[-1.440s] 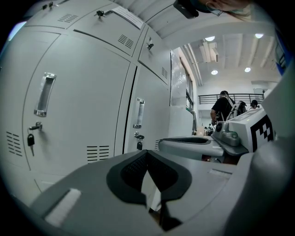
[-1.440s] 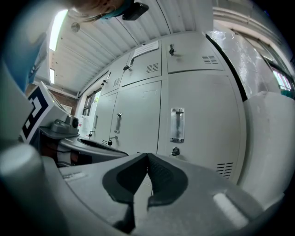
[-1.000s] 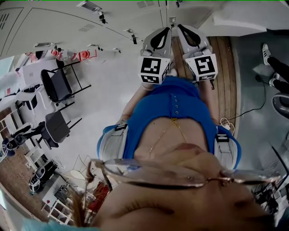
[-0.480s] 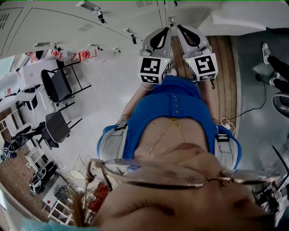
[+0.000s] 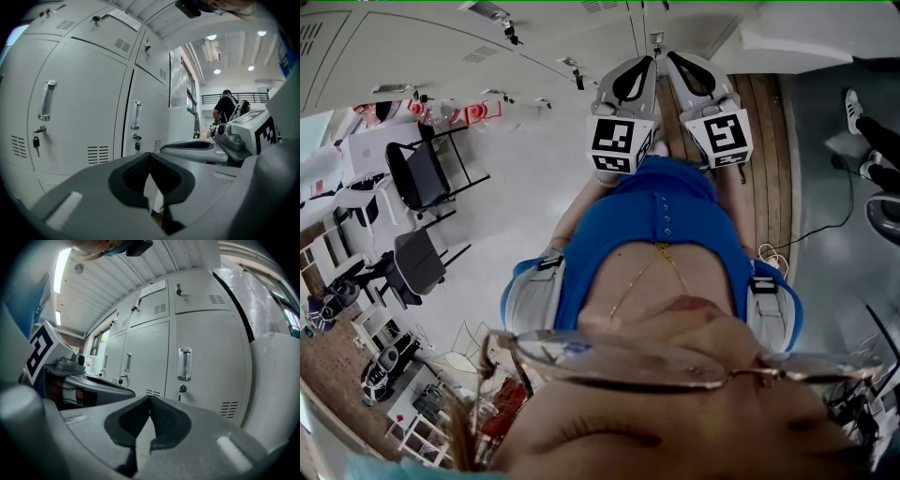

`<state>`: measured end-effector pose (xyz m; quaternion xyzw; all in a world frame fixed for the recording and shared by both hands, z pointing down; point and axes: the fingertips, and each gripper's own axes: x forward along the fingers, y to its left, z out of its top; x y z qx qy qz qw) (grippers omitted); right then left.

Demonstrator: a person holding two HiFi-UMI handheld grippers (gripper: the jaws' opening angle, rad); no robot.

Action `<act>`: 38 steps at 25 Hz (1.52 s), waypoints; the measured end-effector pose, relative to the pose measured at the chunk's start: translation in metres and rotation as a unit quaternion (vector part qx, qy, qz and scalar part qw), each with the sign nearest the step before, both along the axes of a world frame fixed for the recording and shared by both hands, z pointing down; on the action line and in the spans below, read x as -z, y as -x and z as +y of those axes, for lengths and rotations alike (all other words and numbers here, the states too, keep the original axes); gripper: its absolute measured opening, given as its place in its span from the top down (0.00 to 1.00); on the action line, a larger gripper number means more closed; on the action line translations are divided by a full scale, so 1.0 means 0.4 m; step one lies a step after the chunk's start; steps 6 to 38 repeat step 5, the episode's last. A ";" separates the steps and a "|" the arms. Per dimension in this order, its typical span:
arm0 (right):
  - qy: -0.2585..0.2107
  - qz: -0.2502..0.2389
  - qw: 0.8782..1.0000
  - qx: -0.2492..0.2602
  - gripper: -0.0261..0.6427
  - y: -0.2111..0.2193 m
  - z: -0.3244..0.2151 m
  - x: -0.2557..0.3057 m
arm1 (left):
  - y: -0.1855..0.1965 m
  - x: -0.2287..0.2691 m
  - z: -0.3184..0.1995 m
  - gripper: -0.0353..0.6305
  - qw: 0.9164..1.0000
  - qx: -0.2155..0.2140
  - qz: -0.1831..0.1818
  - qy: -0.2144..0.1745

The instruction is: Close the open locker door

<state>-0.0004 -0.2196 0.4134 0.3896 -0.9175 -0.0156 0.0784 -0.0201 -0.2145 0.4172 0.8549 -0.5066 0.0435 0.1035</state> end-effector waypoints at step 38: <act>0.001 0.000 1.000 0.000 0.96 0.001 0.004 0.001 | 0.003 0.002 0.007 0.95 1.000 0.000 -0.001 0.000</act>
